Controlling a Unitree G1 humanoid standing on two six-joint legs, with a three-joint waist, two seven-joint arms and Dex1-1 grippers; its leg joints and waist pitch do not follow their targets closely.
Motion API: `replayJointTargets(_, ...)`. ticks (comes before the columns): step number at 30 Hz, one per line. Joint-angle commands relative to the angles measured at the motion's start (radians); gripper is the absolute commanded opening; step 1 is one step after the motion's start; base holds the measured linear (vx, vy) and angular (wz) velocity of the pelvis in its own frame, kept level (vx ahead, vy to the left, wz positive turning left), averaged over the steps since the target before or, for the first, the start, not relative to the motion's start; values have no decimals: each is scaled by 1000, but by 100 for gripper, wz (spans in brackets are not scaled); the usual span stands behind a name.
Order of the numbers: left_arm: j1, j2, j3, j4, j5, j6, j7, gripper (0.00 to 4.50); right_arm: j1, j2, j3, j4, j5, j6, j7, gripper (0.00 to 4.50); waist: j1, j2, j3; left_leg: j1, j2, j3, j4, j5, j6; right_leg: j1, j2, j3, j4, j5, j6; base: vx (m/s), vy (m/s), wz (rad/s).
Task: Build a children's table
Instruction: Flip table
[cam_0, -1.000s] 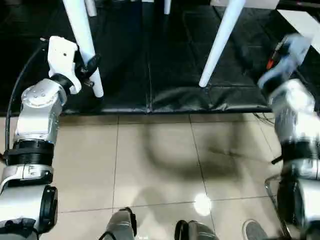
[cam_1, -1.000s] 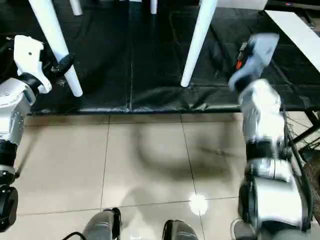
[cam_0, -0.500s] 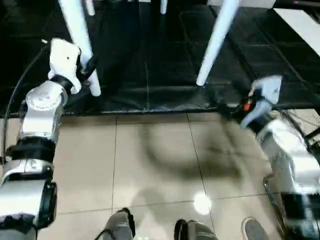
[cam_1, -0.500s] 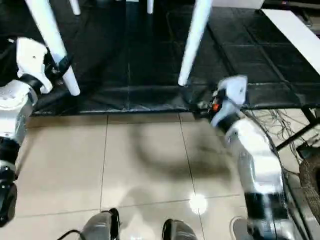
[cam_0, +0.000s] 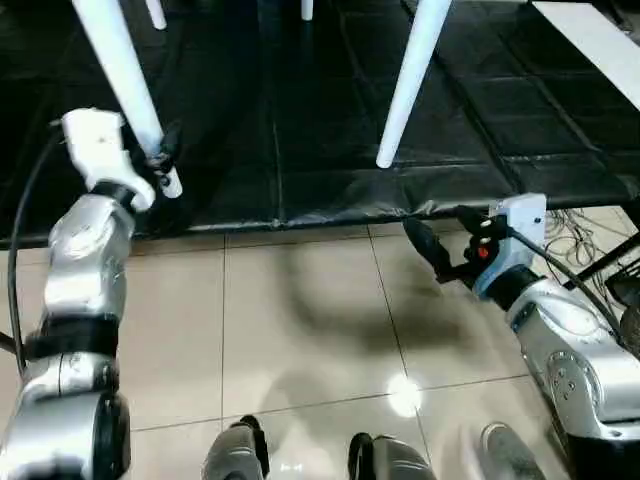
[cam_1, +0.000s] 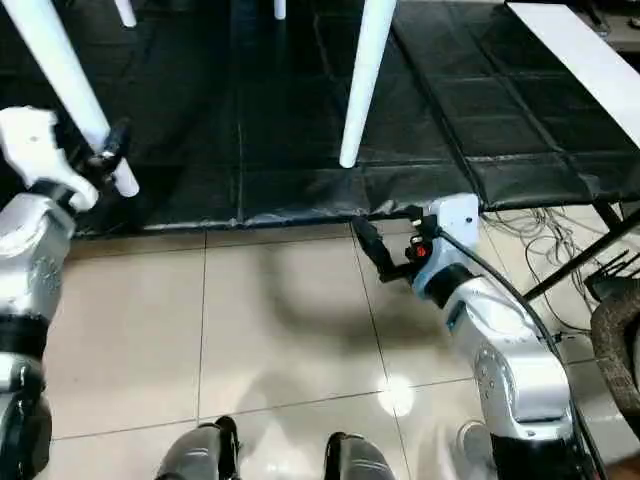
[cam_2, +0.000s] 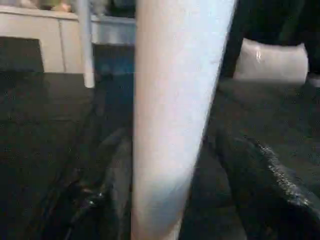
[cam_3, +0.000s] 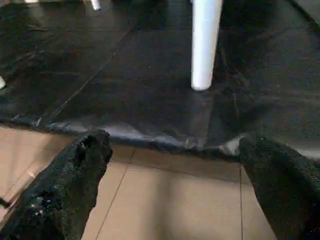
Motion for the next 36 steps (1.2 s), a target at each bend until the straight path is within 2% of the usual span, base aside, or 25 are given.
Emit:
replayJointTargets(1, 66, -28, -31, -115, -29, 31, 8, 293, 19, -12, 23, -25, -5, 35, 5, 450, 7, 22, -101, 38, 57, -25, -54, -116, 85, 59, -63, 48, -49, 115, -297, 0, 0, 0)
replayJointTargets(2, 82, -36, -30, -139, -34, 35, 5, 293, 22, -14, 26, -32, -3, 43, 6, 450, 7, 18, -98, 38, 57, -22, -58, -141, 77, 56, -58, 49, -58, 61, -284, 0, 0, 0)
replayJointTargets(3, 148, -61, -48, -227, -107, 50, -53, 293, 32, -24, 38, -48, 19, 38, 48, 450, 13, 34, -93, 42, 57, -23, -61, -179, 59, 48, -58, 51, -65, -10, -267, 0, 0, 0)
replayJointTargets(4, 163, -66, -53, -244, -120, 55, -65, 293, 34, -26, 40, -49, 20, 36, 56, 450, 14, 27, -87, 38, 63, -26, -70, -226, 34, 52, -61, 51, -71, -70, -255, 0, 0, 0)
replayJointTargets(5, 201, -72, -75, -276, -134, 56, -91, 293, 34, -36, 48, -41, 12, 26, 71, 450, 19, 26, -78, 46, 64, -25, -76, -286, 9, 42, -58, 53, -79, -147, -230, 0, 0, 0)
replayJointTargets(6, 254, -74, -116, -315, -152, 78, -138, 293, 19, -34, 45, -12, 9, 23, 74, 450, 17, 26, -67, 44, 62, -26, -82, -316, -3, 38, -58, 53, -85, -196, -213, 0, 0, 0)
replayJointTargets(7, 265, -73, -126, -321, -154, 84, -149, 293, 15, -32, 42, -3, 8, 23, 73, 450, 19, 28, -68, 53, 62, -26, -84, -360, -29, 34, -59, 56, -92, -265, -187, 0, 0, 0)
replayJointTargets(9, 295, -54, -167, -334, -121, 121, -167, 293, -2, -30, 47, 25, -2, 24, 72, 450, 18, 25, -58, 54, 59, -28, -90, -392, -53, 25, -58, 60, -100, -327, -146, 0, 0, 0)
replayJointTargets(13, 335, -30, -224, -319, -36, 204, -150, 293, -7, -13, 66, 70, -19, 37, 53, 450, 16, 28, -60, 52, 58, -35, -94, -377, -71, 25, -56, 61, -97, -308, -108, 0, 0, 0)
replayJointTargets(17, 381, -38, -238, -291, -26, 257, -106, 293, 46, 15, 122, 124, -57, -6, 57, 450, 16, 35, -68, 48, 56, -31, -90, -337, -65, 27, -54, 64, -91, -200, -133, 0, 0, 0)
replayJointTargets(21, 389, -17, -271, -187, 36, 322, -62, 293, 64, 48, 150, 243, -94, -43, 43, 450, 18, 37, -79, 41, 50, -25, -77, -211, -4, 36, -49, 61, -75, -8, -170, 0, 0, 0)
replayJointTargets(22, 387, -14, -276, -167, 47, 347, -52, 293, 64, 54, 154, 271, -101, -53, 41, 450, 17, 37, -76, 43, 49, -22, -76, -206, 2, 32, -48, 62, -77, -2, -173, 0, 0, 0)
replayJointTargets(23, 376, -7, -283, -128, 49, 389, -57, 293, 60, 63, 158, 322, -113, -71, 35, 450, 17, 28, -76, 41, 49, -21, -75, -198, 17, 38, -51, 62, -77, -2, -189, 0, 0, 0)
replayJointTargets(24, 356, 4, -294, -63, 46, 465, -81, 293, 50, 79, 166, 413, -137, -105, 24, 450, 18, 29, -78, 41, 48, -21, -73, -188, 17, 38, -53, 62, -74, -5, -198, 0, 0, 0)
replayJointTargets(25, 356, 4, -294, -63, 46, 465, -81, 293, 50, 79, 166, 413, -137, -105, 24, 450, 18, 35, -74, 44, 46, -18, -75, -200, 15, 31, -52, 62, -78, -36, -205, 0, 0, 0)
replayJointTargets(26, 329, 13, -307, -14, 41, 517, -116, 293, 32, 102, 160, 502, -143, -123, 12, 450, 18, 30, -79, 45, 49, -20, -75, -216, 9, 37, -56, 63, -81, -70, -212, 0, 0, 0)
replayJointTargets(28, 268, 45, -339, 80, 45, 600, -186, 293, -17, 153, 157, 721, -174, -201, -18, 450, 20, 41, -74, 47, 50, -21, -79, -242, -3, 28, -58, 63, -83, -111, -229, 0, 0, 0)
replayJointTargets(29, 256, 55, -345, 105, 51, 611, -199, 293, -28, 168, 162, 782, -185, -232, -32, 450, 21, 53, -71, 48, 53, -24, -84, -279, -28, 29, -60, 64, -86, -119, -240, 0, 0, 0)
replayJointTargets(30, 244, 63, -349, 130, 52, 613, -220, 293, -38, 185, 164, 845, -192, -266, -45, 450, 23, 60, -72, 50, 55, -26, -83, -284, -34, 29, -62, 64, -82, -106, -245, 0, 0, 0)
replayJointTargets(31, 221, 69, -353, 168, 58, 612, -239, 293, -51, 205, 156, 909, -197, -300, -61, 450, 22, 57, -70, 49, 55, -25, -86, -297, -37, 29, -61, 64, -84, -106, -247, 0, 0, 0)
replayJointTargets(32, 203, 76, -371, 219, 104, 529, -244, 293, -60, 223, 155, 963, -205, -323, -75, 450, 23, 72, -76, 53, 54, -25, -84, -308, -43, 30, -62, 63, -83, -93, -249, 0, 0, 0)
replayJointTargets(33, 195, 80, -384, 253, 138, 465, -245, 293, -62, 235, 155, 999, -211, -340, -85, 450, 20, 62, -76, 47, 54, -27, -85, -308, -39, 37, -63, 64, -82, -78, -248, 0, 0, 0)
replayJointTargets(34, 174, 61, -386, 352, 172, 398, -217, 293, -64, 251, 162, 1080, -226, -394, -86, 450, 19, 58, -82, 47, 54, -24, -82, -285, -24, 39, -65, 65, -80, -52, -249, 0, 0, 0)
replayJointTargets(35, 171, 57, -386, 371, 177, 387, -211, 293, -64, 253, 164, 1096, -229, -407, -85, 450, 19, 63, -81, 46, 53, -24, -81, -288, -20, 38, -67, 66, -81, -59, -248, 0, 0, 0)
replayJointTargets(36, 151, 21, -358, 459, 162, 363, -187, 293, -78, 268, 161, 1174, -235, -430, -90, 450, 18, 54, -88, 45, 57, -23, -81, -272, -9, 46, -70, 66, -79, -58, -248, 0, 0, 0)
